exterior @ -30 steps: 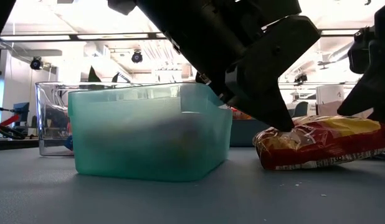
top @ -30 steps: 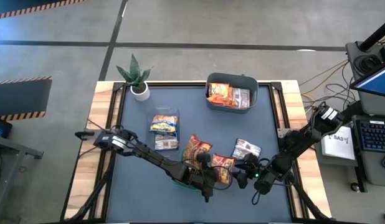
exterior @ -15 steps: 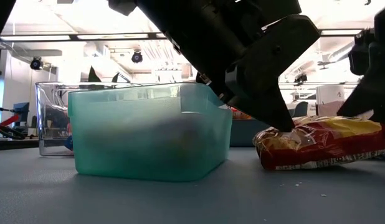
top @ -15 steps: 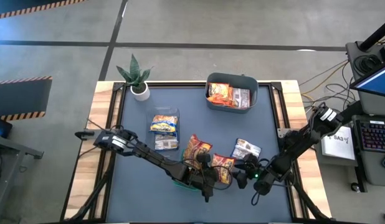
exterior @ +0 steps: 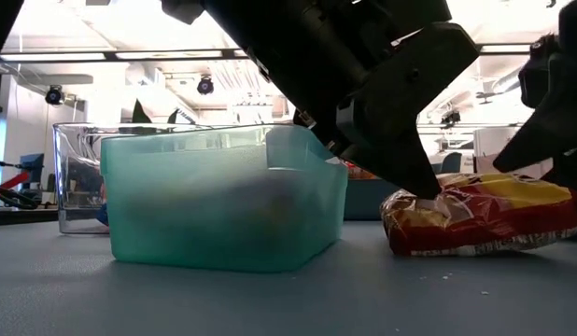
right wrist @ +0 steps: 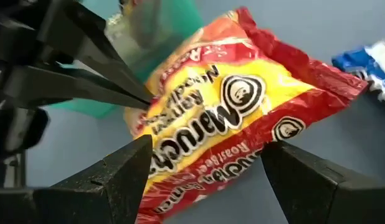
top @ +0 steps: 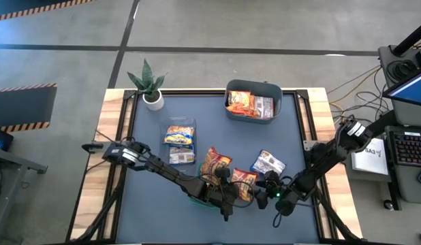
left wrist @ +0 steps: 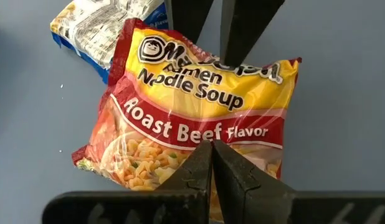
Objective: Sort Maruchan noodles
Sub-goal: Put the red noodle pack into the green bin
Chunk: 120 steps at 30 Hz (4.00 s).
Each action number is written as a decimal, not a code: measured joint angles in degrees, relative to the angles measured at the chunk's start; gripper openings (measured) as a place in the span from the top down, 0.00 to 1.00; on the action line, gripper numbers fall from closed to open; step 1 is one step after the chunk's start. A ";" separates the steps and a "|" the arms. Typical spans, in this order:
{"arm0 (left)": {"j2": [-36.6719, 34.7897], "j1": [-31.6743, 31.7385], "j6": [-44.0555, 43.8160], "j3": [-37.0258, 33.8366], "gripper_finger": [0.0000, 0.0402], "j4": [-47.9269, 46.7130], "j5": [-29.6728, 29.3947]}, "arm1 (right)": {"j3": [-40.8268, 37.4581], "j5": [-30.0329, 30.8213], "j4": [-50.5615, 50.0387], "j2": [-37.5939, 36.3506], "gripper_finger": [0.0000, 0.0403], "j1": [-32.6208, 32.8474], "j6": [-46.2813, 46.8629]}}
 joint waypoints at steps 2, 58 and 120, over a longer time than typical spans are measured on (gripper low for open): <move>0.00 0.00 0.18 0.00 1.00 0.30 0.01 | -0.01 0.20 0.58 -0.18 0.29 0.00 -0.74; 0.30 -0.09 4.28 0.69 1.00 4.08 0.34 | -0.02 -0.57 4.11 2.48 0.72 -2.49 -4.37; -2.75 -14.91 -6.04 27.30 1.00 -64.66 -21.99 | -0.13 -0.29 -0.08 -19.07 0.93 -2.49 -23.74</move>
